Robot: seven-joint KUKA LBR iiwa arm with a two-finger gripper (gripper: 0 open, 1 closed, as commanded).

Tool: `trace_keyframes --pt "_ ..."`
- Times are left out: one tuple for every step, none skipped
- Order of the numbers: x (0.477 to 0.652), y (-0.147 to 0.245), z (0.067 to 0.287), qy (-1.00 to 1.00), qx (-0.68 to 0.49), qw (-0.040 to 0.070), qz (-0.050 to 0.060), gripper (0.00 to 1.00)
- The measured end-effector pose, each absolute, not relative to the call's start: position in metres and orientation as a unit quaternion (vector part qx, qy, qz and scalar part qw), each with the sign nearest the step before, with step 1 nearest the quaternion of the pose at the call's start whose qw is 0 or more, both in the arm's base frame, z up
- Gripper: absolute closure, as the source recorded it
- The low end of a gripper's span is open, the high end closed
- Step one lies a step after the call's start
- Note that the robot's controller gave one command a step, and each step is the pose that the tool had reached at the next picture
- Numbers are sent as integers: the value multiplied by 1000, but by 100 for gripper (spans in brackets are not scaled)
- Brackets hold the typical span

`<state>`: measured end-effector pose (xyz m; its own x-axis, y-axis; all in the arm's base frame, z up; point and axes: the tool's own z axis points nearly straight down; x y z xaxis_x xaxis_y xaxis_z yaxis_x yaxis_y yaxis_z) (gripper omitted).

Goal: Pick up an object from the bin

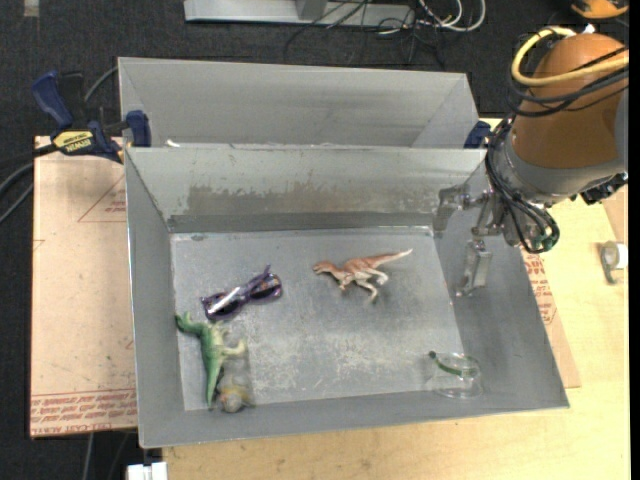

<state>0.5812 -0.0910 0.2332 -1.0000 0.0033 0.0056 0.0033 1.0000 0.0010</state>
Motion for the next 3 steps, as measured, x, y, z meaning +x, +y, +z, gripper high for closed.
trace_keyframes --pt "583 -90 238 -1000 0 -1 0 0" --pt "590 -10 143 -997 78 0 -1 0" --pt "580 1 121 -992 123 1 -1 0"
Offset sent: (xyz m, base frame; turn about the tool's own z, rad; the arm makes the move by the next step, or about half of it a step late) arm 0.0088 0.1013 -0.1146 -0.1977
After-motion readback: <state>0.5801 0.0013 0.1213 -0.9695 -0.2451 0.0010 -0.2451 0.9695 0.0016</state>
